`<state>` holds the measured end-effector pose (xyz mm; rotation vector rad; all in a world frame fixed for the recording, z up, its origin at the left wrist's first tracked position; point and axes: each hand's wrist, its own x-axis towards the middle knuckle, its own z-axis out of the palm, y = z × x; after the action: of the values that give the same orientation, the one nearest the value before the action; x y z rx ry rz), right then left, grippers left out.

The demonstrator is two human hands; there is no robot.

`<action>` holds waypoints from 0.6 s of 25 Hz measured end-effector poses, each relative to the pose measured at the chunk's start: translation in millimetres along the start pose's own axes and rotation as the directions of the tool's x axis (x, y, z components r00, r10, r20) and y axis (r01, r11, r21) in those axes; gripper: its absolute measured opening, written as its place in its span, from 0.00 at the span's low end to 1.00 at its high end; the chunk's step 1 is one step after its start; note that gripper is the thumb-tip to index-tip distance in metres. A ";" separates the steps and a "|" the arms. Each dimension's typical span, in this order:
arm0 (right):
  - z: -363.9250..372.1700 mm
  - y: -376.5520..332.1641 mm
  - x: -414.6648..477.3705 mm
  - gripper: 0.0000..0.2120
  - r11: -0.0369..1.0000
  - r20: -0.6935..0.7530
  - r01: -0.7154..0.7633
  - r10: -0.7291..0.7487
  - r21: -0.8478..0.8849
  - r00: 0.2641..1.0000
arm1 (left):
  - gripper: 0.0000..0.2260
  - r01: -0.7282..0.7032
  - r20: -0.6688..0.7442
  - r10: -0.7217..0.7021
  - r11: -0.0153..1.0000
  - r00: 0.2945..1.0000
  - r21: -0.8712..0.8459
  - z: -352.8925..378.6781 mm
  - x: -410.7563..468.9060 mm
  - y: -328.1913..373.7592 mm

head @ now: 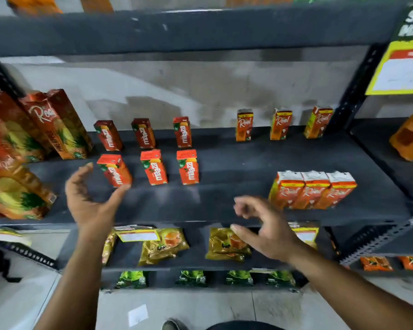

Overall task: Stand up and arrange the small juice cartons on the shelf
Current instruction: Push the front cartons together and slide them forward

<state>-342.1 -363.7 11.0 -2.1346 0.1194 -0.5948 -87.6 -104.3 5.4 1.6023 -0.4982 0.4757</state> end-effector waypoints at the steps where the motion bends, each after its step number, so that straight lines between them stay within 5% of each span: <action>1: 16.9 -4.7 29.1 0.27 0.998 0.011 -0.063 0.062 0.013 0.998 | 0.35 0.095 0.013 -0.095 0.995 0.995 0.008 -8.9 16.5 -8.9; 4: 47.7 1.8 102.7 0.42 0.953 0.043 -0.300 0.298 0.048 0.954 | 0.43 0.409 0.166 -0.408 0.912 0.898 0.030 -12.6 47.0 -37.4; 6: 59.4 11.7 136.1 0.46 0.904 0.064 -0.418 0.413 0.092 0.908 | 0.40 0.498 0.364 -0.477 0.866 0.800 0.041 -12.2 66.5 -57.5; 10: 87.9 25.9 166.2 0.24 0.840 0.116 -0.501 0.530 -0.210 0.840 | 0.22 0.348 0.533 -0.476 0.878 0.699 0.328 -1.7 90.8 -80.6; 15: 115.0 25.4 187.9 0.16 0.835 0.155 -0.505 0.540 -0.219 0.827 | 0.22 0.377 0.689 -0.448 0.887 0.570 0.265 22.9 97.7 -82.9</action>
<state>-120.9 -349.2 4.4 -2.1779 0.6396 -0.0280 40.3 -124.6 -7.9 1.9007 -0.6727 -0.5748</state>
